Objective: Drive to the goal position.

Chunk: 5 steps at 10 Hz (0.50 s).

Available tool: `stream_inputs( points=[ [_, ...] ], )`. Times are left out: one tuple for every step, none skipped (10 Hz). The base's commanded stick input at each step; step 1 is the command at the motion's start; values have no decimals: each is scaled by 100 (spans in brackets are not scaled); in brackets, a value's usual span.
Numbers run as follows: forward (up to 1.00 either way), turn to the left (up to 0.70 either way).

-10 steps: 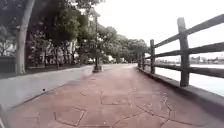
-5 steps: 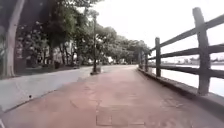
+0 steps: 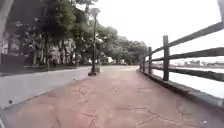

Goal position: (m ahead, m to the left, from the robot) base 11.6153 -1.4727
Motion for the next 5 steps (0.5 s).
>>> stream_inputs(
  points=[
    [100, 0],
    [100, 0],
    [100, 0],
    [100, 0],
    [100, 0]
  ],
)
